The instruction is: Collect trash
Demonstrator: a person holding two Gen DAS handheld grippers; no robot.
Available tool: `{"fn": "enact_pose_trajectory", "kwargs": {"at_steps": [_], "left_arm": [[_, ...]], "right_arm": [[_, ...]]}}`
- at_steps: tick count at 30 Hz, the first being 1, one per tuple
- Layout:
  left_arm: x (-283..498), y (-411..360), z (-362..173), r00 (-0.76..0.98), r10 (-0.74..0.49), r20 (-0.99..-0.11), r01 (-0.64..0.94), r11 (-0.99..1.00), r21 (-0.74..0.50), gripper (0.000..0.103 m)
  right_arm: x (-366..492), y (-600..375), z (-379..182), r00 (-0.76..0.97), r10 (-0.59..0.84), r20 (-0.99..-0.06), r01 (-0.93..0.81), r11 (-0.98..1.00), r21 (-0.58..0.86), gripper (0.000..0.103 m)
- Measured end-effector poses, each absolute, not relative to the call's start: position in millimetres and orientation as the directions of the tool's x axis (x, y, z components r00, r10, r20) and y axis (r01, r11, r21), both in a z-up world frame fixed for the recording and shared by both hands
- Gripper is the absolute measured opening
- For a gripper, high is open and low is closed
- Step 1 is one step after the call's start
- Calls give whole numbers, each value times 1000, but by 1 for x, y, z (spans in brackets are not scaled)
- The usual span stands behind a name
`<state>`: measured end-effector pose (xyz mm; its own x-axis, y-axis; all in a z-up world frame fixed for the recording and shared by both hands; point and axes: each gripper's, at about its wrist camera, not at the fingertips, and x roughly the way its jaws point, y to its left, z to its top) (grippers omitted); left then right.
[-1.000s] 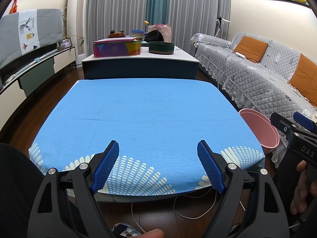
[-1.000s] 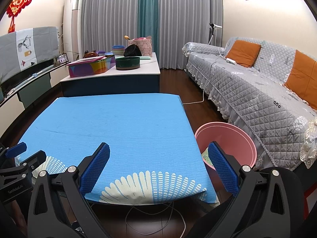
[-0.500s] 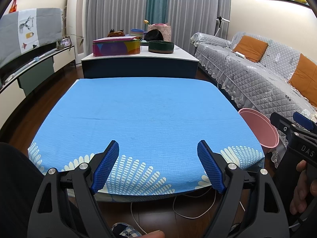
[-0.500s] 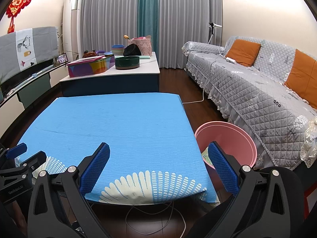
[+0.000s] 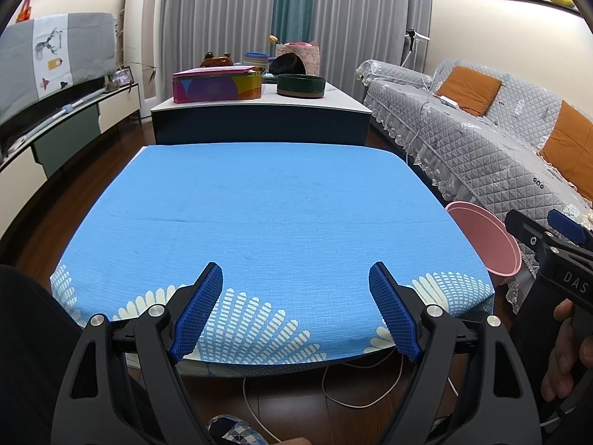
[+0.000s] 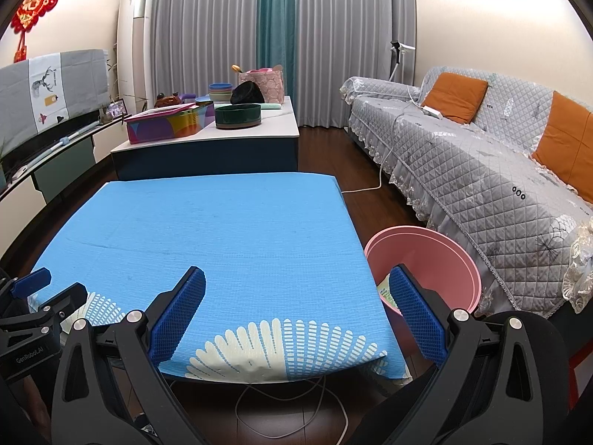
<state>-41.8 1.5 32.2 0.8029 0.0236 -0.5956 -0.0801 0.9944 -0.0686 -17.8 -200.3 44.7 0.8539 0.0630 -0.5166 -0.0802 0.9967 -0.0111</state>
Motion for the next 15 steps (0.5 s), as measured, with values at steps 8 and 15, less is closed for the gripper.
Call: {"fn": "enact_pose_trajectory", "kwargs": {"at_steps": [8,15], "left_arm": [[-42,1,31,799,28,-601,-87,994,-68,79],[-42,1,30,793,32,-608,-94,993,-69,79]], "right_arm": [[-17,-201,45,854,63,-517,-81,997,-11,98],[-17,-201,46,853,63,-517,-80,997,-11,98]]}}
